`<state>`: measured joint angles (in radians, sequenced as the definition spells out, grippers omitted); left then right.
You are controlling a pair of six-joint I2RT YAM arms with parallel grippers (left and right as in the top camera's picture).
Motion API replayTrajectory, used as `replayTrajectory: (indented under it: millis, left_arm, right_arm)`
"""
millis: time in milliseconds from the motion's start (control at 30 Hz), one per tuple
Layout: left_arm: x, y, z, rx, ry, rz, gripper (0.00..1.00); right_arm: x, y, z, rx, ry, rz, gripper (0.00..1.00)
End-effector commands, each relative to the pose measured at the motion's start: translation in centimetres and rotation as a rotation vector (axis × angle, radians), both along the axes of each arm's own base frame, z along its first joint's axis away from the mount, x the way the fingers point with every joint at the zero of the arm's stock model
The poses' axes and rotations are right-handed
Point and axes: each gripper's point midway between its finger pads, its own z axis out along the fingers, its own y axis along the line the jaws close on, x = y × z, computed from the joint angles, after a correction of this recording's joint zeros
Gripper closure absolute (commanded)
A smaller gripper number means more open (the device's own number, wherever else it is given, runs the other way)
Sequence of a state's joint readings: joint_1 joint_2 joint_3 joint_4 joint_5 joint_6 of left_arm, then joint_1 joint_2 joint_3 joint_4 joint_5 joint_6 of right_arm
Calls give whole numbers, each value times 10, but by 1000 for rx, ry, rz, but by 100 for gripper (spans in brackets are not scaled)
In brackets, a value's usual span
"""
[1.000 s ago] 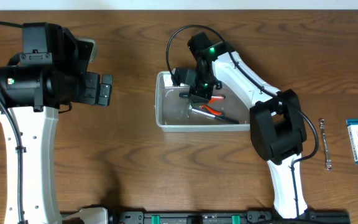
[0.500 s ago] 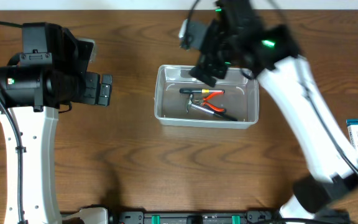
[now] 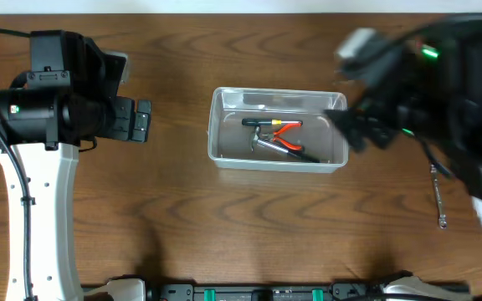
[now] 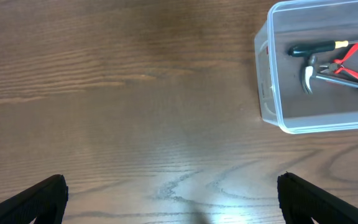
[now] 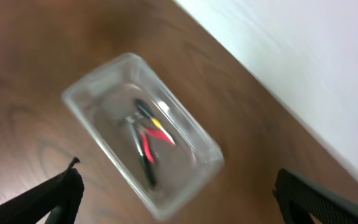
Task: Pack container
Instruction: 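Raise the right gripper and move it right over the silver wrench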
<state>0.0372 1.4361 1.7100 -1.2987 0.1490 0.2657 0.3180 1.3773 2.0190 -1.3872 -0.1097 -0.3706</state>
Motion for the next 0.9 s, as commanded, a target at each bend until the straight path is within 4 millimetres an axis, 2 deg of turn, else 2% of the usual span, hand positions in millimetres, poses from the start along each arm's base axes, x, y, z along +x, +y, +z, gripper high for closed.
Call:
replayTrajectory:
  millis: [0, 33, 67, 167, 233, 300, 433, 533, 667, 867]
  left_arm:
    - [1, 1, 4, 8, -19, 6, 2]
    - [2, 1, 5, 9, -21, 6, 2]
    - [2, 1, 5, 9, -21, 6, 2]
    - [2, 1, 5, 9, -21, 6, 2]
    - [2, 1, 5, 9, -23, 6, 2]
    - [4, 1, 6, 9, -31, 6, 2]
    - [4, 1, 6, 9, -32, 6, 2]
    - [4, 1, 6, 9, -32, 6, 2]
    - [6, 1, 7, 9, -40, 6, 2]
    - [6, 1, 7, 9, -40, 6, 2]
  right_arm:
    - [-5, -81, 3, 19, 14, -514, 1]
    - [-14, -98, -2, 13, 40, -605, 1]
    - [-21, -107, -8, 5, 74, -642, 1]
    - [-49, -122, -31, -36, 222, -687, 1]
    - [-53, -120, -42, -27, 273, -667, 1]
    - [-56, -112, -52, -50, 313, -559, 1]
    - [-57, -125, -81, -103, 411, -594, 1]
    - [-52, -137, -110, -114, 501, -649, 1]
    - [-27, -163, -152, -74, 594, -796, 1]
    - [-3, -169, -192, -85, 715, -817, 1]
